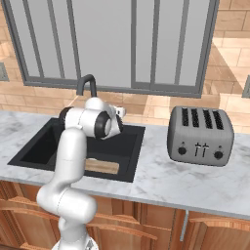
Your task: Turn on the sink faucet with hot water and rinse the cutting board for ten seconds, then turn off the faucet. Push the cutting board to reach the water if necessary.
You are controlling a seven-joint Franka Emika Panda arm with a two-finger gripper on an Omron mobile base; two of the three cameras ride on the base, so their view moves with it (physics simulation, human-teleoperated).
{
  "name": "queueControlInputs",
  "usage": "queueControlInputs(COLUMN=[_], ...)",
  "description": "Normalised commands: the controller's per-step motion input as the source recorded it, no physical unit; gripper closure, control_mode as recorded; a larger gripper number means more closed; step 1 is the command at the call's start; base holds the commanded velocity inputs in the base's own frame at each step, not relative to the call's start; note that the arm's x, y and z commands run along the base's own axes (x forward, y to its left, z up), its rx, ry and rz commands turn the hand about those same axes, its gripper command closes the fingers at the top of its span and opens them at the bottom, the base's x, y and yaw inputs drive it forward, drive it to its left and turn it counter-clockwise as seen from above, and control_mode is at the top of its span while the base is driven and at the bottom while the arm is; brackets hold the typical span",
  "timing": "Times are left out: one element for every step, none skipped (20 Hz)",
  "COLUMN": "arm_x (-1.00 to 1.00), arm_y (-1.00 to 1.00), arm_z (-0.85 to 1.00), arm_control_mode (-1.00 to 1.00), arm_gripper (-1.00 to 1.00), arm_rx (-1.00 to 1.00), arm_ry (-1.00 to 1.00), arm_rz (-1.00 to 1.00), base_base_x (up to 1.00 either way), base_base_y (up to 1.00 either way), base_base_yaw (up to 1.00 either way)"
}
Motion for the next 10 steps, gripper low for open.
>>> queueControlInputs(arm_x=[0.09,0.09,0.08,0.06,0.05,0.05,0.04,0.04,0.01,0.00], arm_y=[0.05,0.05,0.03,0.02,0.01,0.00,0.00,0.00,0.00,0.00], arm_z=[-0.01,-0.01,-0.01,-0.01,-0.01,-0.01,-0.01,0.00,0.00,0.00], arm_control_mode=[-1.00,-1.00,-1.00,-1.00,-1.00,-1.00,-1.00,-1.00,-1.00,-1.00], arm_gripper=[-1.00,-1.00,-1.00,-1.00,-1.00,-1.00,-1.00,-1.00,-1.00,-1.00], arm_rx=[0.00,0.00,0.00,0.00,0.00,0.00,0.00,0.00,0.00,0.00], arm_ry=[0.00,0.00,0.00,0.00,0.00,0.00,0.00,0.00,0.00,0.00], arm_rz=[0.00,0.00,0.00,0.00,0.00,0.00,0.00,0.00,0.00,0.00], base_base_x=[0.00,0.00,0.00,0.00,0.00,0.00,0.00,0.00,0.00,0.00], base_base_y=[0.00,0.00,0.00,0.00,0.00,0.00,0.00,0.00,0.00,0.00], base_base_yaw=[0.00,0.00,0.00,0.00,0.00,0.00,0.00,0.00,0.00,0.00])
